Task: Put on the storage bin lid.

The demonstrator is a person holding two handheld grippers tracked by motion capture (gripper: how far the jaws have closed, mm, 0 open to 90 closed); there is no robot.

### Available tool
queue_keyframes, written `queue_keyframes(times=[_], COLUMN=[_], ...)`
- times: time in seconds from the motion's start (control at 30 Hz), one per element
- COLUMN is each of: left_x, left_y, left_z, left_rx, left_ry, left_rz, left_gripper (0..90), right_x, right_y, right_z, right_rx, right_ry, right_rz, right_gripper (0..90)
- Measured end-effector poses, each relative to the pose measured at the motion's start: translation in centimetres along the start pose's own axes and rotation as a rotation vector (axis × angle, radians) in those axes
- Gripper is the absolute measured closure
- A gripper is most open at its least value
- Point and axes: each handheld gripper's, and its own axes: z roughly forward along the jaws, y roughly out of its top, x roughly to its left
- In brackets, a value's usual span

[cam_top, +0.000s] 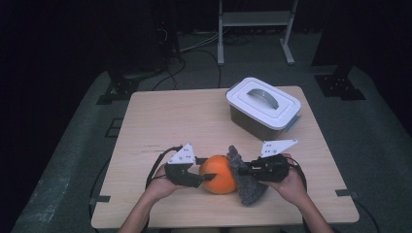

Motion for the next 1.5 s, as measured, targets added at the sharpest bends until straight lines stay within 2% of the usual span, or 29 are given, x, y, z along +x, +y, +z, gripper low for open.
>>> queue_keyframes(times=[0.07,0.13,0.17,0.2,0.3,0.33,0.4,0.5,0.57,0.63,0.7,0.8,0.87,0.9,0.93,1.0,1.17,1.23,1.3,1.4,1.43,1.5], left_x=[0.1,0.1,0.1,0.1,-0.1,-0.1,-0.2,-0.2,-0.1,0.0,0.0,-0.3,-0.5,-0.5,-0.6,-0.6,-0.3,-0.2,-0.2,-0.4,-0.4,-0.6], left_y=[0.1,0.1,0.1,0.2,0.3,0.4,0.4,0.4,0.5,0.4,0.1,0.2,0.3,0.4,0.4,0.5,0.2,0.0,-0.1,-0.2,-0.2,-0.1], left_z=[-0.3,-0.4,-0.4,-0.4,-0.3,-0.3,-0.2,-0.2,-0.2,0.1,0.3,0.4,0.2,0.1,0.0,0.0,0.4,0.7,0.8,0.9,0.9,1.1], left_rx=[-0.005,0.002,-0.004,-0.005,0.01,0.016,0.034,0.012,0.001,0.022,0.022,0.033,0.035,0.036,0.031,0.032,0.03,0.036,0.037,0.036,0.034,0.031], left_ry=[0.012,0.016,0.016,0.014,0.017,0.019,0.023,0.014,0.022,0.023,0.01,-0.008,-0.049,-0.085,-0.1,-0.09,-0.025,-0.029,-0.039,-0.02,-0.015,-0.014], left_rz=[-0.001,0.001,-0.006,-0.01,-0.008,-0.008,0.008,-0.003,-0.01,-0.015,-0.019,0.003,0.017,0.018,0.018,0.026,0.027,0.015,0.014,0.016,0.015,0.011], left_gripper=[45.1,45.1,45.1,45.1,44.7,44.1,42.3,37.8,32.5,25.6,24.2,25.0,31.2,32.7,33.7,34.2,23.8,21.9,26.4,36.7,38.0,38.1], right_x=[-0.5,-0.8,-0.7,-0.5,0.3,0.6,0.8,0.3,0.0,-0.2,-0.3,-0.6,-0.9,-1.1,-1.3,-1.7,-1.7,-1.7,-1.7,-1.4,-1.2,-0.6], right_y=[-0.7,-1.0,-0.7,-0.5,0.5,0.8,0.6,0.0,-0.2,-0.4,-0.5,-0.6,-0.7,-0.8,-0.9,-1.2,-1.2,-1.2,-1.2,-0.8,-0.4,0.4], right_z=[0.6,1.0,0.9,0.7,0.1,0.1,0.8,1.2,1.1,1.0,0.9,0.8,0.6,0.6,0.5,0.4,0.6,0.6,0.6,0.2,0.0,-0.7], right_rx=[0.044,0.048,0.048,0.031,-0.063,-0.062,-0.02,-0.001,0.003,0.005,0.007,0.008,0.018,0.023,0.029,0.038,0.044,0.042,0.041,0.036,0.022,-0.036], right_ry=[-0.004,0.004,-0.003,-0.012,0.036,0.039,0.028,0.036,0.033,0.027,0.025,0.012,-0.01,-0.018,-0.03,-0.038,-0.036,-0.033,-0.031,-0.044,-0.042,-0.01], right_rz=[0.014,0.035,0.028,0.015,0.017,-0.002,-0.022,-0.004,0.006,0.011,0.014,0.019,0.029,0.029,0.037,0.048,0.047,0.051,0.055,0.04,0.031,0.019], right_gripper=[77.6,77.6,77.7,77.8,77.6,77.6,77.4,77.4,77.4,77.4,77.4,77.3,77.1,77.1,77.1,77.1,77.0,77.0,77.1,78.2,78.4,78.4])
